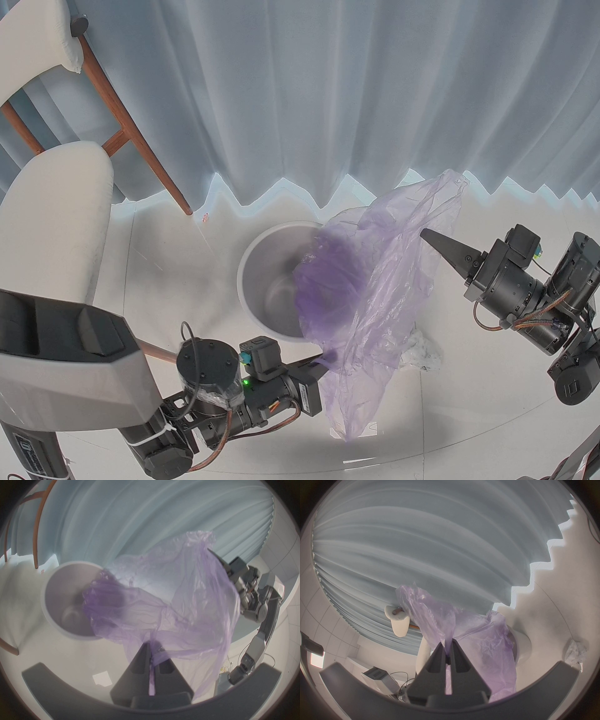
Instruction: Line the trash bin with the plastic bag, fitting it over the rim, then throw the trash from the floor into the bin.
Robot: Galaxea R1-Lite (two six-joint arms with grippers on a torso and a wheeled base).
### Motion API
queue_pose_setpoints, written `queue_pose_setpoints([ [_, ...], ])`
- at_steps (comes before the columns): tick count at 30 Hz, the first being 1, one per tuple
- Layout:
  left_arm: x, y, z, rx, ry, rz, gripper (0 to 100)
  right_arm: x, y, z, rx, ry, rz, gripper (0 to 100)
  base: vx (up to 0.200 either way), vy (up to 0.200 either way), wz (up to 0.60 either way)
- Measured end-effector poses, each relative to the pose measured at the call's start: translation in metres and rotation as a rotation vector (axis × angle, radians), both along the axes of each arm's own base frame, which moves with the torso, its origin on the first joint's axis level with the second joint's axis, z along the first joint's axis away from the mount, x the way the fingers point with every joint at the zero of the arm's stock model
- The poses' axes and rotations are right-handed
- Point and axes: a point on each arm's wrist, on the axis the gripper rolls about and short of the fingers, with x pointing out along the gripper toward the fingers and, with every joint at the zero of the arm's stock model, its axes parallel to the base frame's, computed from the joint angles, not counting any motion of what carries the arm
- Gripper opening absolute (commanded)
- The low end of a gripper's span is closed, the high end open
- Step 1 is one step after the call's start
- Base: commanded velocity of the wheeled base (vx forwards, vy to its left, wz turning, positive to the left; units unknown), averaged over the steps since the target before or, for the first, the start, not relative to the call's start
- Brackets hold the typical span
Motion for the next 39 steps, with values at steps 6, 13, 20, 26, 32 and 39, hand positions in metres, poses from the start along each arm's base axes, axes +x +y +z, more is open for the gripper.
queue_pose_setpoints([
  [6, 0.009, 0.017, 0.033, -0.087, -0.06, 0.057, 0, 0.001, -0.001, 0.0, 0.0, 0.001, -0.004, 0, 0.0, 0.0, 0.0],
  [13, 0.026, 0.046, 0.066, -0.108, -0.085, 0.164, 0, 0.004, 0.0, -0.001, 0.004, 0.002, -0.006, 0, 0.0, 0.0, 0.0],
  [20, 0.039, 0.067, 0.096, -0.166, -0.145, 0.242, 0, 0.012, 0.004, -0.005, 0.043, -0.049, -0.005, 0, 0.0, 0.0, 0.0],
  [26, 0.045, 0.077, 0.102, -0.176, -0.114, 0.284, 0, 0.024, 0.009, -0.027, 0.026, 0.016, -0.012, 0, 0.0, 0.0, 0.0],
  [32, 0.037, 0.084, 0.107, -0.129, -0.032, 0.295, 0, 0.028, 0.01, -0.039, 0.033, 0.083, -0.009, 0, 0.0, 0.0, 0.0],
  [39, 0.022, 0.089, 0.1, -0.014, 0.16, 0.267, 0, 0.032, 0.011, -0.052, 0.021, 0.131, -0.016, 0, 0.0, 0.0, 0.0],
])
